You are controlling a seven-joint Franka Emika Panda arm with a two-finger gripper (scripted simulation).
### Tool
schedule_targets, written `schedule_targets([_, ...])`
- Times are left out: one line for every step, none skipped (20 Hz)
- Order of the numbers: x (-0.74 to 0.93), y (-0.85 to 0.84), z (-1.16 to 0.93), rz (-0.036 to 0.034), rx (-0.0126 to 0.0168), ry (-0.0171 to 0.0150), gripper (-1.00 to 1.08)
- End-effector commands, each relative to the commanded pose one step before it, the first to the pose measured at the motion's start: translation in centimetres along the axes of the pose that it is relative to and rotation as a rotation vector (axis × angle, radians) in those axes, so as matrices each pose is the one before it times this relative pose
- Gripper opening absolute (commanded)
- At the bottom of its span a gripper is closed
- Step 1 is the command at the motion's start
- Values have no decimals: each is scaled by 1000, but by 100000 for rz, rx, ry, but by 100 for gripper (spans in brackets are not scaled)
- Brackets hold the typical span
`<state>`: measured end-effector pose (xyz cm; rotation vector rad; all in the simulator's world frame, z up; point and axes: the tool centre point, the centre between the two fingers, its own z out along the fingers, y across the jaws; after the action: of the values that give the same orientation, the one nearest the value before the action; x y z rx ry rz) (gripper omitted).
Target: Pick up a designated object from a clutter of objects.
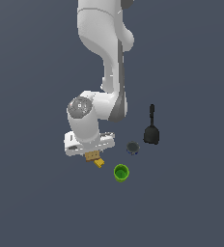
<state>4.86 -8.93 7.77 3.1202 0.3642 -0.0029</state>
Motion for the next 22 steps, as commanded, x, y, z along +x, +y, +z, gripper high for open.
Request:
schedule_targets([843,-1794,-2316,-56,-81,148,-100])
schedule_targets([355,-763,-975,0,0,0,-100])
schedule_targets([359,-772,-987,3,-47,-12,-100])
schedule_targets([360,-769,-988,0,0,0,-100])
schedule_targets([362,-771,-992,7,-47,-10,-100])
schedule_targets([363,-767,-990,0,0,0,-100])
schedule_targets([363,-765,-989,0,0,0,-100])
schedule_targets([364,-767,-992,7,-48,-7,-100])
schedule_targets([365,-762,-988,0,0,0,-100])
schedule_targets([366,-760,-986,0,0,0,-100])
schedule_targets([366,-762,-988,8,-48,-4,-100])
schedule_targets([368,-756,-981,0,0,0,-100])
schedule_targets([369,-753,-978,0,0,0,-100])
schedule_targets([370,-751,-975,0,0,0,-100])
schedule_targets([371,-748,-971,0,0,0,-100])
schedule_targets([372,-745,-966,0,0,0,-100])
schedule_targets([372,-741,-961,0,0,0,-100])
schedule_targets([373,-738,-956,0,0,0,-100])
schedule_targets([374,-733,-949,0,0,0,-100])
schedule_targets([374,-727,-941,0,0,0,-100])
schedule_targets([362,-698,-902,0,0,0,-100])
schedule_targets([338,-652,-869,-4,41,27,-100])
